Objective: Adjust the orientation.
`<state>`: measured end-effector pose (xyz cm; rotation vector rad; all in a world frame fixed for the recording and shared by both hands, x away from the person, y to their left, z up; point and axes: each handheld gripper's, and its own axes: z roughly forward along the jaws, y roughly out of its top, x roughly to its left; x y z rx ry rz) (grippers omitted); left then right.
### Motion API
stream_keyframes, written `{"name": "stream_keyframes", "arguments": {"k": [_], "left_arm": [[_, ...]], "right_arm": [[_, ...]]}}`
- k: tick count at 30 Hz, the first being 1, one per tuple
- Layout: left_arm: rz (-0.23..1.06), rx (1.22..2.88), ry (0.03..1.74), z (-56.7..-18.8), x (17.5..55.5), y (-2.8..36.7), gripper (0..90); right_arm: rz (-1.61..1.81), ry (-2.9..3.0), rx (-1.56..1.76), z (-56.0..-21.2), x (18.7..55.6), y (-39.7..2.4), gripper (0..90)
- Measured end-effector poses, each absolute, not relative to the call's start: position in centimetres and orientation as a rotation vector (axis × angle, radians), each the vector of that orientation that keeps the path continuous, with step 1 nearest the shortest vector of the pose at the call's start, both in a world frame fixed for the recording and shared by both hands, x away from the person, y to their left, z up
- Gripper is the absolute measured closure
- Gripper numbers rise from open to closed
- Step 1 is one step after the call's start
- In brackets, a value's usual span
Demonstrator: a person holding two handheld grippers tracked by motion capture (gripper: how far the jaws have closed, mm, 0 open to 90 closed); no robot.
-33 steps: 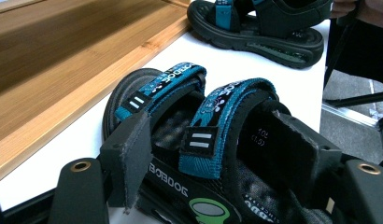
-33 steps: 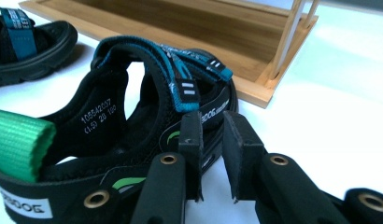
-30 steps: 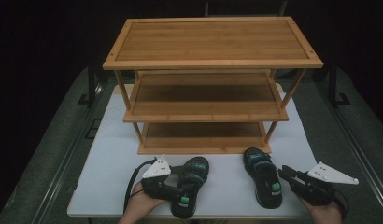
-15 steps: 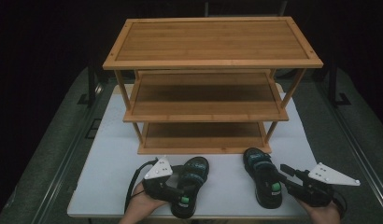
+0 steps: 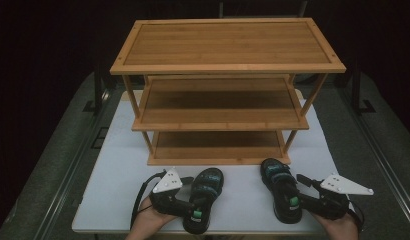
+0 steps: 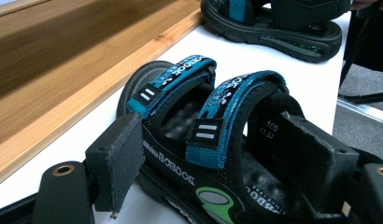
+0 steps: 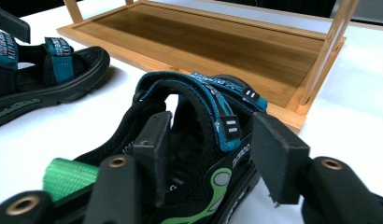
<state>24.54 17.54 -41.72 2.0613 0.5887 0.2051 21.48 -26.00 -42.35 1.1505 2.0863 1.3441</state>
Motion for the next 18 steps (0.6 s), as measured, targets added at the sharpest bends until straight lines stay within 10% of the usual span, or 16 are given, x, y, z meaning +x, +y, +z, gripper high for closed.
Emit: {"name": "stream_keyframes", "arguments": {"k": [7, 18], "left_arm": [[0.190, 2.069, 0.596, -41.7, 24.6, 17.9, 37.0], [0.240, 2.099, 0.644, -41.6, 24.3, 17.5, 58.0]], "right_arm": [[1.331, 2.094, 1.168, -42.5, 21.7, -25.8, 43.6], [1.160, 2.066, 1.148, -42.4, 21.7, -24.4, 65.3]]}}
